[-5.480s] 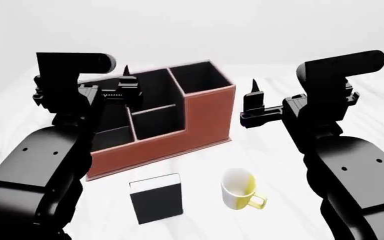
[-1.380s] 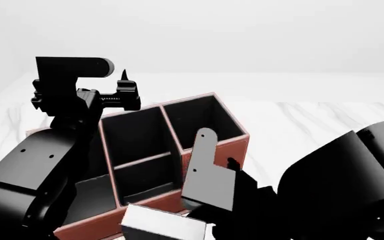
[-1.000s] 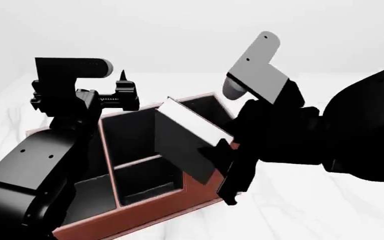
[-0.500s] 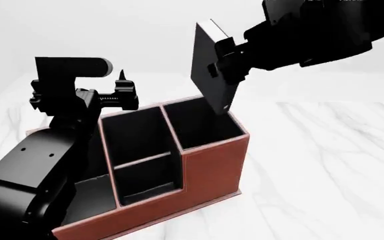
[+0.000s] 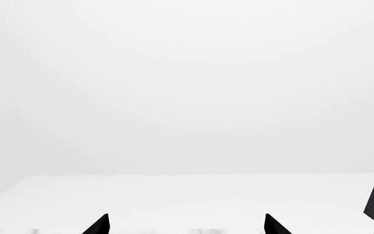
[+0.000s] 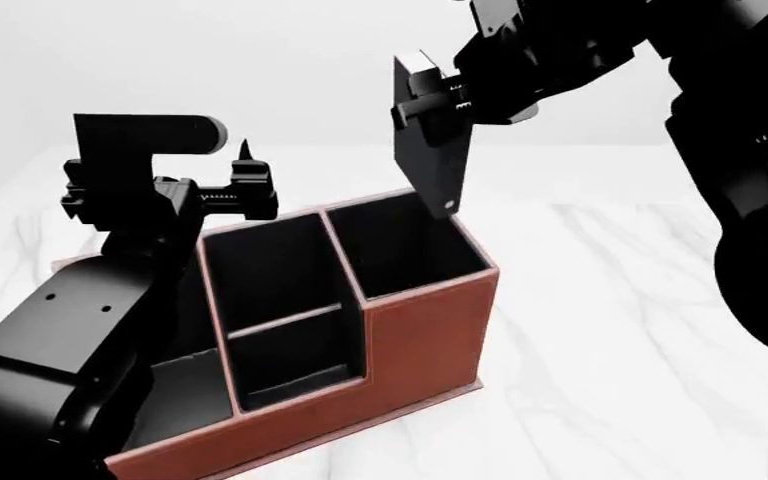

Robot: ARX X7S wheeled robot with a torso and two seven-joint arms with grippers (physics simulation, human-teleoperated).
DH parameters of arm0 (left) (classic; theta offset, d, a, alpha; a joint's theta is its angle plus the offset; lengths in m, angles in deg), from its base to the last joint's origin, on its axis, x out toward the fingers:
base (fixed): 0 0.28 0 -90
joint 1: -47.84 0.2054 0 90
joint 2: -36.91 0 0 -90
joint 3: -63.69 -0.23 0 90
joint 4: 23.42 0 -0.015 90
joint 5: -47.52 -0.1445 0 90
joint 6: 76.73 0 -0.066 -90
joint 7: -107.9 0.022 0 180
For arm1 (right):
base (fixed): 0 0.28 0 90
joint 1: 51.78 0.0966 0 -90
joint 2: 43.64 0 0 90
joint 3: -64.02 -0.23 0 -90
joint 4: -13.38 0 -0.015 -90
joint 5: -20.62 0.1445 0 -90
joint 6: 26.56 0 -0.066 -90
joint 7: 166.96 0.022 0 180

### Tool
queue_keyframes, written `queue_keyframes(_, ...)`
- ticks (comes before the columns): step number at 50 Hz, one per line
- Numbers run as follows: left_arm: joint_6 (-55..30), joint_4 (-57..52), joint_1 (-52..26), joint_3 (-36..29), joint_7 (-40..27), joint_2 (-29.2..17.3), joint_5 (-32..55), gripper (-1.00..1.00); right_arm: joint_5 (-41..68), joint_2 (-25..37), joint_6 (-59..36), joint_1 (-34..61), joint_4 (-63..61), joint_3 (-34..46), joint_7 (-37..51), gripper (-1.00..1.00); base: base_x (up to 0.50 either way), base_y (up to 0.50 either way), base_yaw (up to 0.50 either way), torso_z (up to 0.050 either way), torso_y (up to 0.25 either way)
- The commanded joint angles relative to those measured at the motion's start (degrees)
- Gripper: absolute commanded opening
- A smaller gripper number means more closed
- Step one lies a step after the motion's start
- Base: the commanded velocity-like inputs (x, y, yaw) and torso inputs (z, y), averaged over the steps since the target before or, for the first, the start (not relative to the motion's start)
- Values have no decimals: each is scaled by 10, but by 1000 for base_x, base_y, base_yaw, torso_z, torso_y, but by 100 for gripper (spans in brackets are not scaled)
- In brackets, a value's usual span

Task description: Pick up the book and place it in the right compartment of the caddy.

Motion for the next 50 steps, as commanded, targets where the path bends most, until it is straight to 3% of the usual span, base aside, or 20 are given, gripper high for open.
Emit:
queue_keyframes(1,2,2,-1,-2,-3,-1,2,100,-12,4,-9,9,-14,-20,16,-100,0,0,0,0,0)
queue_keyframes(17,3,4,-2,-3,-6,-3,6,100,35,43,-25,-21,-106,-57,79,-100,0,0,0,0,1)
queue_keyframes(50,9,6,0,-5,-10,-8,13,100,-18,7,29,-83,-54,-10,-9,-100,0,0,0,0,1)
